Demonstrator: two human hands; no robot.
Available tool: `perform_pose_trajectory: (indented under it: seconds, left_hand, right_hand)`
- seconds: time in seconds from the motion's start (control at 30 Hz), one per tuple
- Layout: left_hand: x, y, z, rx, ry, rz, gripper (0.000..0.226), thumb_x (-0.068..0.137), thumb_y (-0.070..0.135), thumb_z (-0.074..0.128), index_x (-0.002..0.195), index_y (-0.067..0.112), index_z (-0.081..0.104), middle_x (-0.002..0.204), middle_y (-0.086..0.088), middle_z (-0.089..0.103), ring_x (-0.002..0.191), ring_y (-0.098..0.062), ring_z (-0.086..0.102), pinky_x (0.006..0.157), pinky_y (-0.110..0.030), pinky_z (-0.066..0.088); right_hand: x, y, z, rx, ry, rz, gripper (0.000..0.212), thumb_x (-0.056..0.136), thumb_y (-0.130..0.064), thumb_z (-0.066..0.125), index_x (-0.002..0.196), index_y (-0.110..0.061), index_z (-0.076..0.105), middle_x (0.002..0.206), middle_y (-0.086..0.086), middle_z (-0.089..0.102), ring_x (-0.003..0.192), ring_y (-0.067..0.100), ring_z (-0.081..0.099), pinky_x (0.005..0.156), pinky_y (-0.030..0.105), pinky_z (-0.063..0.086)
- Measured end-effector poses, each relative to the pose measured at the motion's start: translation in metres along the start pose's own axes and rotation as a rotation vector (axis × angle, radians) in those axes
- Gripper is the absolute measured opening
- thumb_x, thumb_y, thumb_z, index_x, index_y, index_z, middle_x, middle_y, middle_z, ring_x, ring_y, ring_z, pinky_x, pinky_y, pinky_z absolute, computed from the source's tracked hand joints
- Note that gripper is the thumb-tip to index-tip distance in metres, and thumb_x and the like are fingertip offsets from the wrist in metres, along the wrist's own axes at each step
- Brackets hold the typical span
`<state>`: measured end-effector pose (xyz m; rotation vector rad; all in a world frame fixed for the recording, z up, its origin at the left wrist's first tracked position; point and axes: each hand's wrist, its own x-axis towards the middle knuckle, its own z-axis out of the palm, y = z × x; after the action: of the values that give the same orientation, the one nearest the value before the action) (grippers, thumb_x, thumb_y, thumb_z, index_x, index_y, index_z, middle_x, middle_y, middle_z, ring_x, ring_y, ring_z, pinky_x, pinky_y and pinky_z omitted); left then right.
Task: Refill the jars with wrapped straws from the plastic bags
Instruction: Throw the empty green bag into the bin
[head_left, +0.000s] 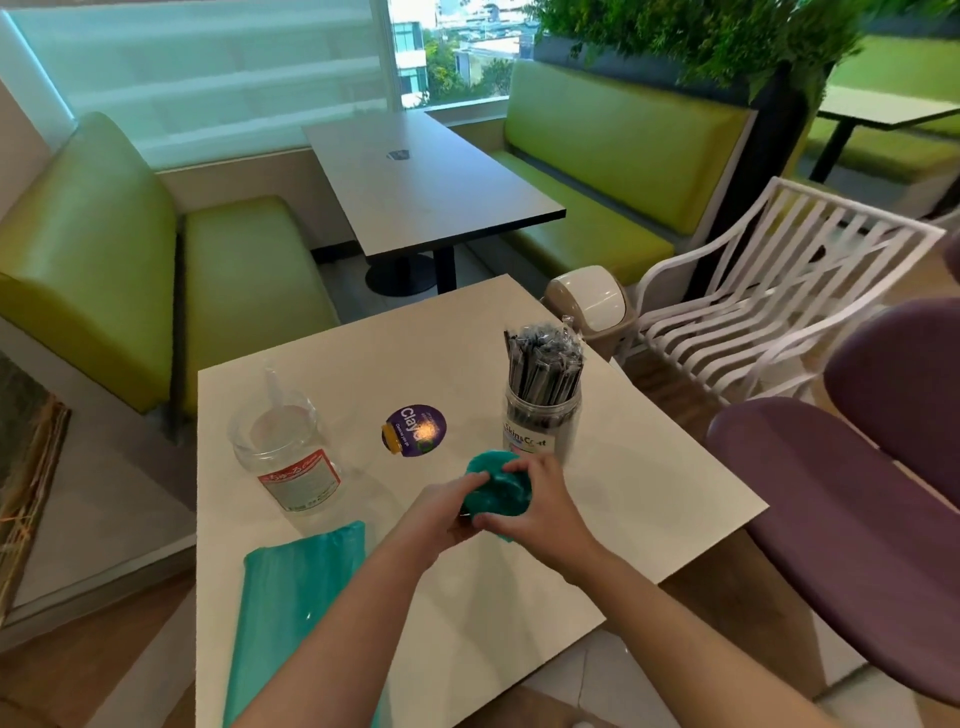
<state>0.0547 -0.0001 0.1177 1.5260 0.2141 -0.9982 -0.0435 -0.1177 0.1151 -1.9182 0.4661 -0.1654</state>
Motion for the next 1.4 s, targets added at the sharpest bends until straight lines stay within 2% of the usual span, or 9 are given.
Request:
perform_pose_trajectory:
  seconds: [0.23,0.4,0.5,0.67,0.9,0.97,1.07,1.23,1.4]
  left_hand:
    - [-0.004,0.000,0.029,0.140,-0.151,0.008,0.049,0.086,0.047,0.069,0.117,0.010,0.064,0.113,-0.008,0.069,0.105,-0.020,0.063,0.084,-0.030,0.054]
    - [-0.005,0.001,0.071,0.063,-0.269,0.019,0.048,0.081,0.033,0.076,0.119,0.008,0.062,0.115,-0.010,0.070,0.105,-0.025,0.068,0.082,-0.032,0.059]
    - [0.002,0.001,0.103,0.042,-0.279,0.026,0.057,0.076,0.031,0.081,0.125,0.013,0.058,0.121,-0.011,0.067,0.105,-0.028,0.069,0.082,-0.037,0.059]
    - [0.007,-0.002,0.161,0.071,-0.290,0.030,0.052,0.079,0.024,0.080,0.126,0.018,0.058,0.122,-0.010,0.065,0.107,-0.027,0.066,0.084,-0.035,0.059]
    - [0.024,-0.011,0.236,0.015,-0.213,0.050,0.034,0.088,0.014,0.071,0.120,0.012,0.061,0.116,-0.012,0.067,0.097,-0.027,0.070,0.070,-0.032,0.060]
    - [0.030,-0.013,0.249,-0.020,-0.189,0.036,0.032,0.089,0.011,0.070,0.119,0.010,0.061,0.115,-0.013,0.068,0.095,-0.028,0.071,0.068,-0.033,0.061]
    - [0.035,-0.011,0.270,-0.051,-0.176,0.022,0.023,0.091,0.008,0.066,0.113,0.010,0.060,0.113,-0.014,0.066,0.093,-0.027,0.070,0.064,-0.031,0.061]
    - [0.055,0.005,0.294,-0.048,-0.165,-0.033,0.021,0.092,0.011,0.065,0.113,0.011,0.060,0.112,-0.012,0.063,0.094,-0.023,0.066,0.074,-0.028,0.058]
    - [0.093,0.041,0.309,-0.023,-0.144,-0.039,0.032,0.088,0.025,0.072,0.114,0.010,0.060,0.110,-0.012,0.064,0.094,-0.021,0.067,0.065,-0.024,0.057]
  right_hand:
    - [0.000,0.020,-0.033,0.006,0.256,0.127,0.019,0.085,-0.011,0.070,0.101,-0.019,0.066,0.102,-0.003,0.057,0.089,0.007,0.053,0.064,0.007,0.043]
    - [-0.002,0.033,-0.073,0.127,0.259,0.188,0.016,0.088,-0.006,0.065,0.092,-0.021,0.064,0.101,0.001,0.064,0.087,0.014,0.063,0.068,0.021,0.057]
    - [-0.006,0.041,-0.104,0.159,0.272,0.197,0.019,0.089,-0.007,0.064,0.101,-0.021,0.058,0.103,0.001,0.060,0.089,0.015,0.061,0.062,0.017,0.055]
    - [-0.017,0.062,-0.157,0.177,0.133,0.192,0.039,0.093,-0.004,0.058,0.129,-0.018,0.057,0.121,0.005,0.059,0.104,0.016,0.060,0.076,0.015,0.055]
    - [-0.025,0.077,-0.236,0.246,-0.182,0.225,0.044,0.086,-0.013,0.071,0.126,-0.022,0.055,0.116,0.001,0.061,0.099,0.012,0.064,0.075,0.017,0.055]
    - [-0.024,0.084,-0.250,0.192,-0.252,0.203,0.052,0.078,-0.016,0.079,0.124,-0.024,0.056,0.115,-0.002,0.065,0.102,0.011,0.065,0.086,0.022,0.054]
    - [-0.013,0.098,-0.264,0.001,-0.143,0.216,0.058,0.076,-0.018,0.081,0.128,-0.023,0.057,0.119,-0.001,0.065,0.108,0.014,0.063,0.097,0.030,0.052]
    - [0.020,0.114,-0.284,-0.007,0.009,0.230,0.037,0.086,-0.006,0.069,0.122,-0.009,0.064,0.108,0.004,0.069,0.091,0.012,0.065,0.067,0.012,0.054]
    - [0.079,0.121,-0.299,-0.131,0.099,0.192,0.028,0.088,-0.011,0.068,0.115,-0.014,0.067,0.109,0.003,0.069,0.092,0.011,0.064,0.070,0.015,0.053]
